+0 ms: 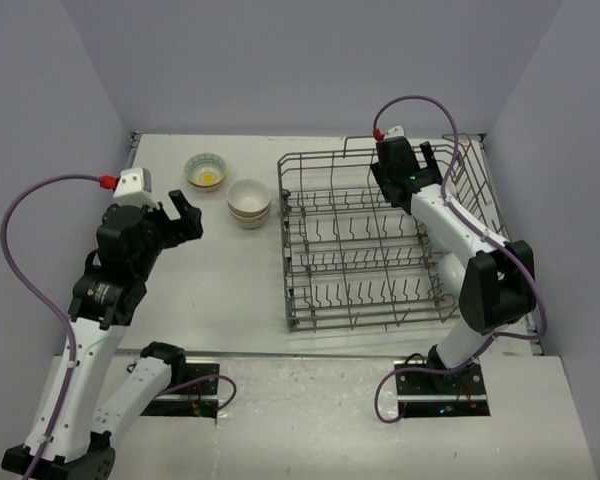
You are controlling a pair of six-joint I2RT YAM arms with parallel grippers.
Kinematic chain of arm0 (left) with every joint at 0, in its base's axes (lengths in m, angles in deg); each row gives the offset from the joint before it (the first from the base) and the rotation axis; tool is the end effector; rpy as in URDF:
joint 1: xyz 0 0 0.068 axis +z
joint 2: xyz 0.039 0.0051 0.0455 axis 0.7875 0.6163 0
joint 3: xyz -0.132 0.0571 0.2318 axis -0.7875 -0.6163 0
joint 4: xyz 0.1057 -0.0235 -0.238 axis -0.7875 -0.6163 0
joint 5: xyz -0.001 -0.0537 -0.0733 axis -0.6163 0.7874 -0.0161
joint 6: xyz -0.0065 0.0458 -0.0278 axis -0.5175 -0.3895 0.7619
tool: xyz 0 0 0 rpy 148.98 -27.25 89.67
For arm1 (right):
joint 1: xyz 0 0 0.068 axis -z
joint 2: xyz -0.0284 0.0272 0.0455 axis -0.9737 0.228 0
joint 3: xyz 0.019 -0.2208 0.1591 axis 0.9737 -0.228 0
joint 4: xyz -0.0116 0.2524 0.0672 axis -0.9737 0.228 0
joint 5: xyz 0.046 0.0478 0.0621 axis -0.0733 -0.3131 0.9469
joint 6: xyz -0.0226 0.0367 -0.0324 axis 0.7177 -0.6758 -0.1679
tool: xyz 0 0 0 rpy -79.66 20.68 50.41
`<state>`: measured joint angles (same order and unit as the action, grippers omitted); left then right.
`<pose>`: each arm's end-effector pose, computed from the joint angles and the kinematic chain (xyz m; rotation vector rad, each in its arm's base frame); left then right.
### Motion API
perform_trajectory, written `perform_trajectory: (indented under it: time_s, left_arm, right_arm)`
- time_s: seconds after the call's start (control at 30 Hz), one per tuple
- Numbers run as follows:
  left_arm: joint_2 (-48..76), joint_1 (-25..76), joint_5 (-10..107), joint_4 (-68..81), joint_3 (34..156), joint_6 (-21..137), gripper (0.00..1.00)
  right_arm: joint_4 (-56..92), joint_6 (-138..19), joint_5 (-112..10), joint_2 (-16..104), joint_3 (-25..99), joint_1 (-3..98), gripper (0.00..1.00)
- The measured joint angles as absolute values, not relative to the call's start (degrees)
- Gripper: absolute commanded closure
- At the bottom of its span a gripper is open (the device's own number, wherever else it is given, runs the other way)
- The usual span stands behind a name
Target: Unload the bowls from the dish rack
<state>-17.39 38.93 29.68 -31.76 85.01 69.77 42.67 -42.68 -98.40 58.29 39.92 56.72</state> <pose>0.1457 -0.0269 0.3953 -0.2972 1.8715 -0.2574 0.3567 0.1062 0.2953 -0.2305 2.1847 -0.7008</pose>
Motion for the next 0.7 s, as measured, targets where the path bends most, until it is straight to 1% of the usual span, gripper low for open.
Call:
perform_trajectory:
  time_s: [0.13,0.23,0.5,0.7]
  left_arm:
    - [-20.2,38.0,29.1,-31.4,75.6,69.3,0.00]
    - [-19.5,37.8,28.4,-31.0,72.1,69.2,0.00]
    - [-19.3,37.3,28.9,-28.7,70.3,69.1,0.00]
    - [-19.6,36.9,29.9,-27.7,70.2,68.4,0.00]
  right_arm:
    - [40.6,-37.8,-98.2,58.5,39.9,58.0,0.01]
    - [39.4,-34.9,-97.8,58.5,39.4,58.9,0.01]
    - [38.3,-32.6,-95.0,59.2,35.8,62.5,0.02]
    - [34.5,-30.7,-93.7,60.5,31.9,64.0,0.02]
